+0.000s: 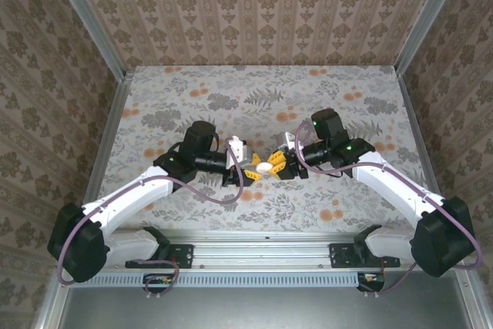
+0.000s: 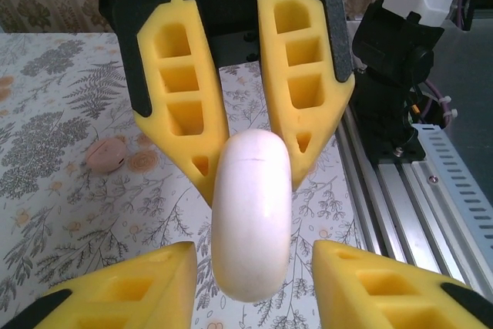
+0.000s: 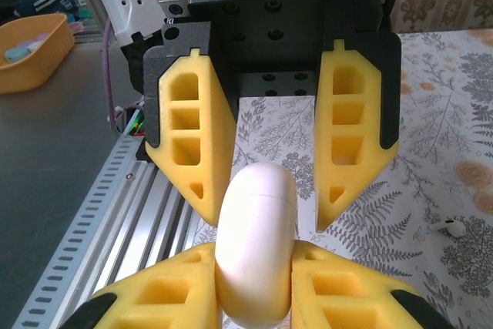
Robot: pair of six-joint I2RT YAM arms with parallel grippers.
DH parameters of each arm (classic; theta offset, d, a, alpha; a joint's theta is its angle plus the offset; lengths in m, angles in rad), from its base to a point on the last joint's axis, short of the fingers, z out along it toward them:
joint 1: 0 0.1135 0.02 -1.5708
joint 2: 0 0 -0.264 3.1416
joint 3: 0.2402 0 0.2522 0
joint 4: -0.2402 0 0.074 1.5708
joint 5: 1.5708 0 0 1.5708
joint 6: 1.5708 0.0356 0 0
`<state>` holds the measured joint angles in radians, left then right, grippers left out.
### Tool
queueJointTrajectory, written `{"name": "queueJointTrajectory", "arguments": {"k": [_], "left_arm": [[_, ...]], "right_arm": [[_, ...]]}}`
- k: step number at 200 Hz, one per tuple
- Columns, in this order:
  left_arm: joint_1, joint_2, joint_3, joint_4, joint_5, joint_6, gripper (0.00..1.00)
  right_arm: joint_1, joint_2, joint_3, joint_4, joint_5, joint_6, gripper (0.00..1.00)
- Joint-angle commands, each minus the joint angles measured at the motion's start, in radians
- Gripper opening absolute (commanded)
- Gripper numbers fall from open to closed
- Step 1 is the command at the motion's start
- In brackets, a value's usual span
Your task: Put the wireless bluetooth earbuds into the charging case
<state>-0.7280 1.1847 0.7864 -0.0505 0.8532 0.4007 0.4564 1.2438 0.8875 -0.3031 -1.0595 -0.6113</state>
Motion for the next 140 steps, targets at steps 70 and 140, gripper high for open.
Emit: {"name": "queueJointTrajectory", "arguments": {"k": [70, 140], "left_arm": [[-0.017, -0.005, 0.045, -0.066, 0.005, 0.048, 0.26], [-0.021, -0.037, 0.113, -0.33, -0.245, 0.138, 0.16]], "right_arm": [[0.013, 0.015, 0.036, -0.008, -0.026, -0.02, 0.25], [0.017, -0.126, 0.024, -0.059, 0.262, 0.033, 0.55]]}}
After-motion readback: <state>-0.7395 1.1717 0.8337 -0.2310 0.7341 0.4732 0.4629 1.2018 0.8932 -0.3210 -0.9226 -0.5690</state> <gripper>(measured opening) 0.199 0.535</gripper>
